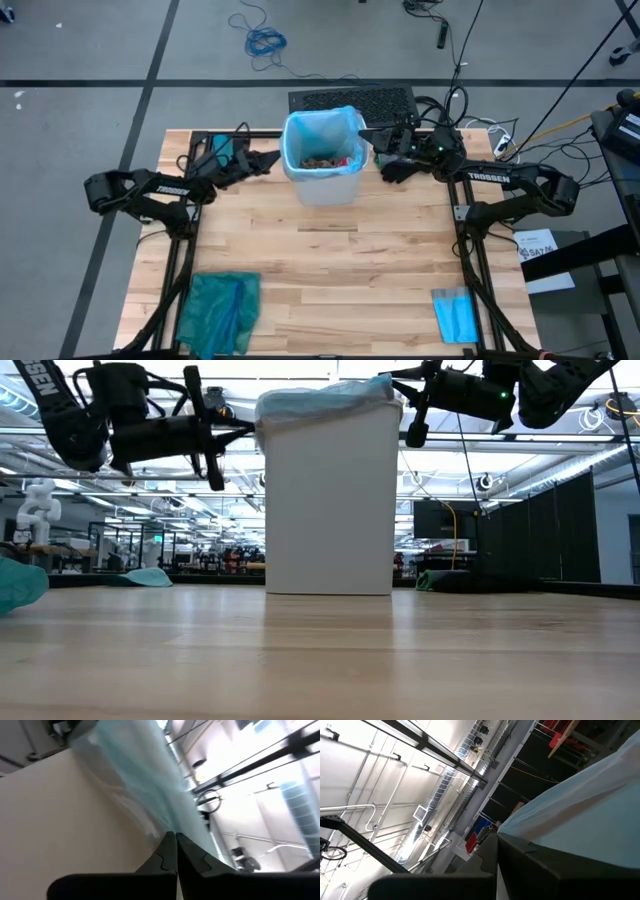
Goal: Place trash/remove bag and relplace
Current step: Remove the light blue trash bag from the white trash bin
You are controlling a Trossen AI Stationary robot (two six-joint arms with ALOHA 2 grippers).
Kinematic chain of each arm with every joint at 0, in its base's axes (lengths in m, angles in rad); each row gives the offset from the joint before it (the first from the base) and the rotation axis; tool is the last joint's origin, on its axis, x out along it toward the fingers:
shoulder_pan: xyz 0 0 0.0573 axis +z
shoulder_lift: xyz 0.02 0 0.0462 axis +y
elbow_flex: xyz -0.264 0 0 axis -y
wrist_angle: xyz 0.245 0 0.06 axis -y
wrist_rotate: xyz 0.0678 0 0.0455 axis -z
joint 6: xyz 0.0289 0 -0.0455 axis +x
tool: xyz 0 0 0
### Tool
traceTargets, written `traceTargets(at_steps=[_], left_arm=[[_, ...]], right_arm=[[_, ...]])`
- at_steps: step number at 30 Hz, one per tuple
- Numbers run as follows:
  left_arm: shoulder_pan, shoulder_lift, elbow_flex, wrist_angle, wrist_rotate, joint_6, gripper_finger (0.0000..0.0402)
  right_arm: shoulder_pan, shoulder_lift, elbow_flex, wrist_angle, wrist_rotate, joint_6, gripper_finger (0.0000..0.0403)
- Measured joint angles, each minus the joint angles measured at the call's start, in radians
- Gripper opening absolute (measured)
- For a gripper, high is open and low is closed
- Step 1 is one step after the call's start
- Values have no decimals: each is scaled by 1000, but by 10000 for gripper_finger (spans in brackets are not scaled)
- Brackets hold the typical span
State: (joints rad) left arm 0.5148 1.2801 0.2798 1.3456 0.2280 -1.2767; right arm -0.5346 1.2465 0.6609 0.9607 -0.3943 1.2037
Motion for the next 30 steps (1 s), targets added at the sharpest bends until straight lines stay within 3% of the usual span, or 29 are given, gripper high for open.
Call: traceTargets(at_steps=[8,19,30], left_arm=[[-1,-2,27,93,24,-28,1],[-26,-2,192,75,109,-28,0],[-26,-2,391,-117,239,20,0]], right_arm=[[0,0,0,6,0,7,0],[0,0,49,3,1,28,0],[0,1,177,-165,-52,-61,0]])
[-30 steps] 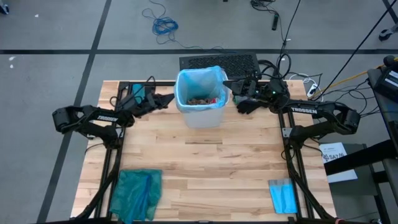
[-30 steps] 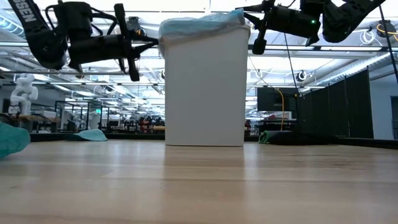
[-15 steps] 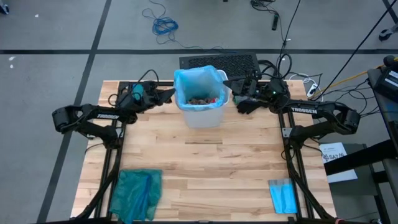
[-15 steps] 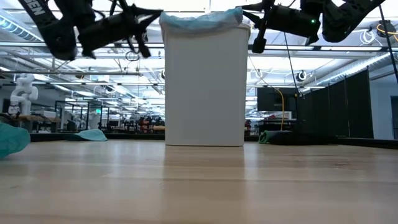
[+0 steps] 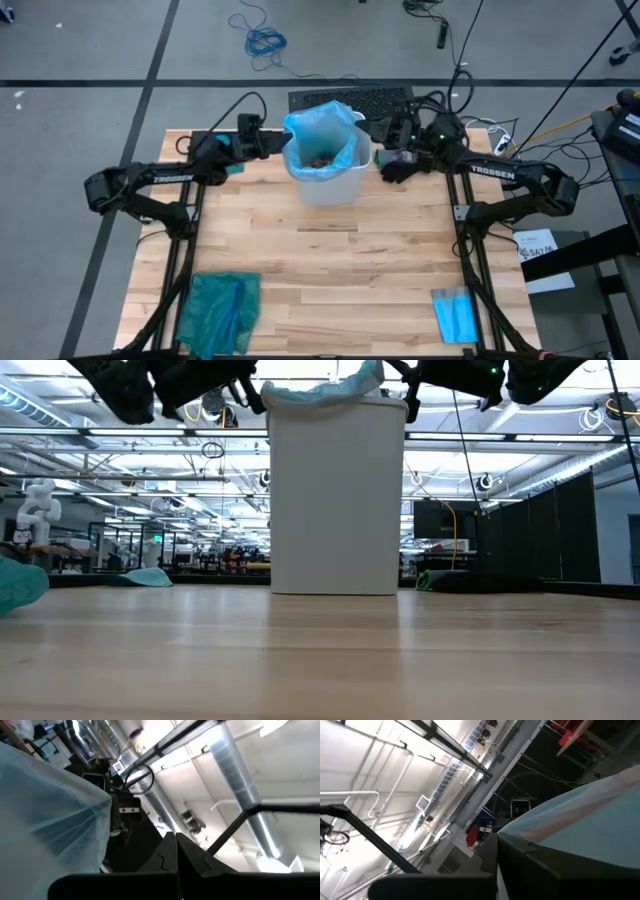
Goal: Place trash/remove bag and relplace
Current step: Remove the light blue trash bag from the white trash bin
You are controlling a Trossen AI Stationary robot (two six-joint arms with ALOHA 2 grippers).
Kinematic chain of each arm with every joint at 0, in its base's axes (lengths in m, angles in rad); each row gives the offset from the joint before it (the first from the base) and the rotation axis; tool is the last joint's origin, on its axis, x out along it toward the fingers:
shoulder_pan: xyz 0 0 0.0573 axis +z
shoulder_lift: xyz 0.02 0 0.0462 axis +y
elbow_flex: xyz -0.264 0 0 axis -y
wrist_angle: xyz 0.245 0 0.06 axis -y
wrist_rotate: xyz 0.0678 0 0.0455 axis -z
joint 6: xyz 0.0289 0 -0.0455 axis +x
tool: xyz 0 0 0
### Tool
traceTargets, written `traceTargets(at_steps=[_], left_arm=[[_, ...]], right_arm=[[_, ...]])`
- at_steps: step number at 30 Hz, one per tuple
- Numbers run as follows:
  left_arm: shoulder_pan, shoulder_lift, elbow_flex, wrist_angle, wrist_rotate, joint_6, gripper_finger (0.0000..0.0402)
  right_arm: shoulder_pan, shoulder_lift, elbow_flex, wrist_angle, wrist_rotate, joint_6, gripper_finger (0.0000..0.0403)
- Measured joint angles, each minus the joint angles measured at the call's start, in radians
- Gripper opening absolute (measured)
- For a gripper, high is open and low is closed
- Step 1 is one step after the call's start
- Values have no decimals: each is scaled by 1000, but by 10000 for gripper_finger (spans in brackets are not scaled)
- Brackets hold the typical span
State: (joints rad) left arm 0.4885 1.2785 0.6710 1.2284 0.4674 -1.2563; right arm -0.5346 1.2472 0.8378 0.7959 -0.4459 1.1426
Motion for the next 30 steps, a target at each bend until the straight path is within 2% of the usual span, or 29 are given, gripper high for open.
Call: traceTargets(at_steps=[5,10,20,26,30], left_arm=[[6,0,7,-21,36,13,0],[19,0,11,-21,27,5,0],[13,-1,181,-27,70,8,0],[13,-13,198,-191,188,34,0],[18,-115,192,-470,186,178,0]], right_arm=[[15,0,4,-21,-4,-12,0],[25,0,4,-21,-4,-21,0],[26,0,4,-2,0,-21,0],[26,0,4,8,0,-27,0],[26,0,4,8,-1,-31,0]])
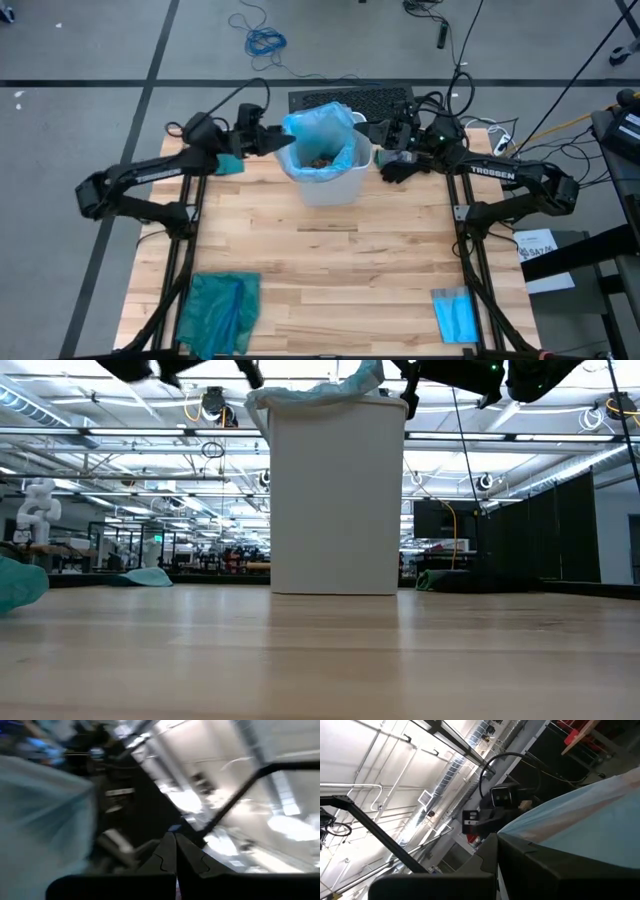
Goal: Place trash/remove bag and relplace
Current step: Remove the light blue trash bag from the white trash bin
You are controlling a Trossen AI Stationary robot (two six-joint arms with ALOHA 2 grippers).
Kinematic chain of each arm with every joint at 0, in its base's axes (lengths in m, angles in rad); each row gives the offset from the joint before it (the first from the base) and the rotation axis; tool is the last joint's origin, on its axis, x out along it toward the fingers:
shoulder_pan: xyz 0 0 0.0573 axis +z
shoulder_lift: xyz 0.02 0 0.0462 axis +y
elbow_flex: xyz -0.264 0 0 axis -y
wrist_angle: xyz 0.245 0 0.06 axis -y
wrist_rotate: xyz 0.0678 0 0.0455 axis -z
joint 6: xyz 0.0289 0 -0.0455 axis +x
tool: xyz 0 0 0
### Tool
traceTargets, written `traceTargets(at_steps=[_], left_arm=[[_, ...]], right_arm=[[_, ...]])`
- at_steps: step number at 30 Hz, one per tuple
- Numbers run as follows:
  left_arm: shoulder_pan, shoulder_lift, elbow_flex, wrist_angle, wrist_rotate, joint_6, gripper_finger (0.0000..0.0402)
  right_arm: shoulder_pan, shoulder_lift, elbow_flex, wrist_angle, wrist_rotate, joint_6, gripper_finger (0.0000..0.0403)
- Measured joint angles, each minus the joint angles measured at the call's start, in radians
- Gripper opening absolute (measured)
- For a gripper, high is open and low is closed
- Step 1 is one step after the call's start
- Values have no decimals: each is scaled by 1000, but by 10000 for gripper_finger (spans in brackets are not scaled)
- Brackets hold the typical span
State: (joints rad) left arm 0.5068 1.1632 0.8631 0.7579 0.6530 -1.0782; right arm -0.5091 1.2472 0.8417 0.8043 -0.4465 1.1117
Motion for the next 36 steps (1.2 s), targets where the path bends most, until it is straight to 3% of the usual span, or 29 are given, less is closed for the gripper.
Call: traceTargets(at_steps=[4,8,12,17,28,36], left_arm=[[45,-162,0,-432,-90,191,0],[66,-318,0,-798,-199,279,0],[65,-409,-6,-952,-299,276,18],[66,-425,-7,-1134,-375,312,87],[48,-238,-9,-990,-229,302,232],[50,-210,-9,-901,-290,302,259]], right_arm=[[-2,0,0,0,0,-6,0],[-10,0,0,0,-1,-6,0],[-20,0,0,-2,1,-6,0],[-27,0,0,-14,-7,-13,0],[-27,0,0,-17,-7,-13,0],[-27,0,0,-17,-21,-6,0]])
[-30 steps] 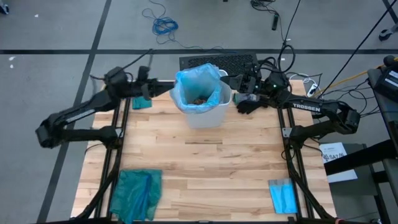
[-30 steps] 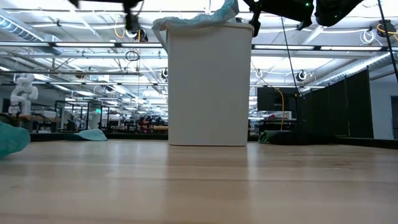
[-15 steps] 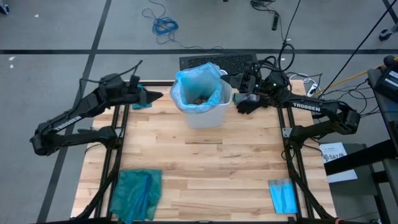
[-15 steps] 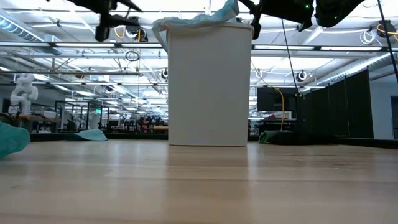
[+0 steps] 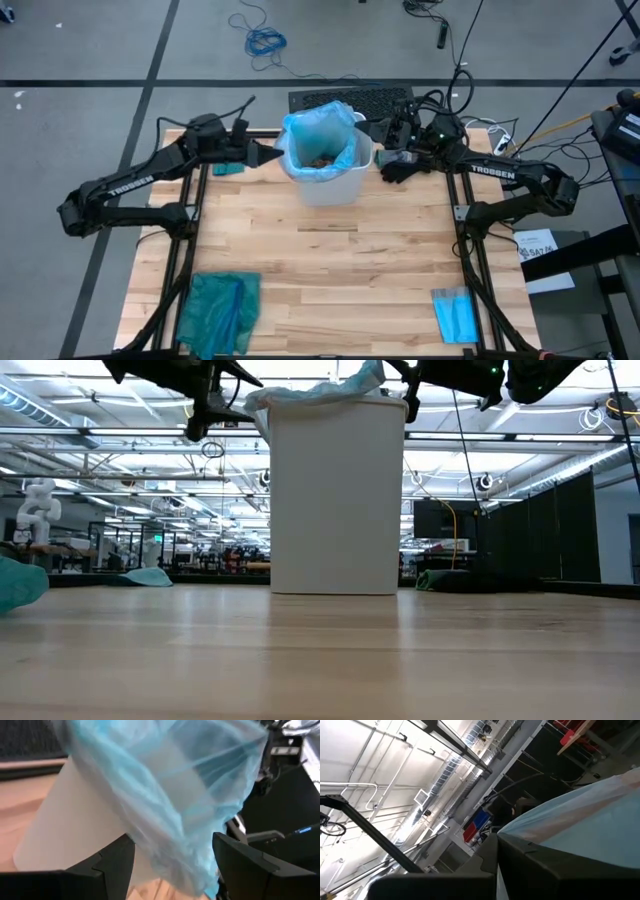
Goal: Place trash/remove bag and relplace
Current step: Remove the light blue trash bag from the white trash bin
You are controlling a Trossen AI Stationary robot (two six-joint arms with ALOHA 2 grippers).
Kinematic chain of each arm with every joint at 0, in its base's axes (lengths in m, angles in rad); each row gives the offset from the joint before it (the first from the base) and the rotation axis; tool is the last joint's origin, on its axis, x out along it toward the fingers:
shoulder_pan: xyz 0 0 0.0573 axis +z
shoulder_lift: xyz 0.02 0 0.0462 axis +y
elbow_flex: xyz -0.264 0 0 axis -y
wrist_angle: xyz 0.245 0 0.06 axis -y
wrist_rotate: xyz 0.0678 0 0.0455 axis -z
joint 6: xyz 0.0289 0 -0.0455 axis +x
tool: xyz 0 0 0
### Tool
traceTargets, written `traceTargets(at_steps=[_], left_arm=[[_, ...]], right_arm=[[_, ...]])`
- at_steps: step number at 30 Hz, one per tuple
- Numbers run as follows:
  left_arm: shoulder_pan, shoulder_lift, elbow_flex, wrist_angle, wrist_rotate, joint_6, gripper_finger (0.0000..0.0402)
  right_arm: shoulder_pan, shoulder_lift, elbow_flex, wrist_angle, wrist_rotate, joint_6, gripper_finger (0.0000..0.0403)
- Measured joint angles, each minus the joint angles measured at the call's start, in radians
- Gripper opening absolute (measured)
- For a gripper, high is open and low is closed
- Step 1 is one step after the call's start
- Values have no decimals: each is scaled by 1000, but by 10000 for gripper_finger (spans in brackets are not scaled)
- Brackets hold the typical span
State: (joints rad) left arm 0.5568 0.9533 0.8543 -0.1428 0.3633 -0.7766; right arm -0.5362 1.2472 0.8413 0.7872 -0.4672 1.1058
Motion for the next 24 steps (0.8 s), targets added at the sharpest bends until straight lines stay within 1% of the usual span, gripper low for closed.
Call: traceTargets(at_steps=[3,5,8,11,12,15,19,24], left_arm=[[0,-2,0,5,-7,-3,239],[0,0,0,2,-9,-5,209],[0,-1,0,25,8,-11,133],[0,-1,0,86,60,-9,36],[-1,-1,0,119,74,-11,19],[-1,-1,0,225,104,-52,6],[0,-1,0,361,110,-82,2],[20,15,1,376,111,-82,1]], right_arm=[[0,0,0,0,-4,6,0],[0,0,0,0,-4,8,0],[0,0,0,0,-4,8,0],[-1,0,0,0,-3,8,0],[-1,0,0,0,-4,8,0],[-1,0,0,1,-3,15,0],[-1,0,0,43,-3,34,0],[4,0,0,62,0,55,0]])
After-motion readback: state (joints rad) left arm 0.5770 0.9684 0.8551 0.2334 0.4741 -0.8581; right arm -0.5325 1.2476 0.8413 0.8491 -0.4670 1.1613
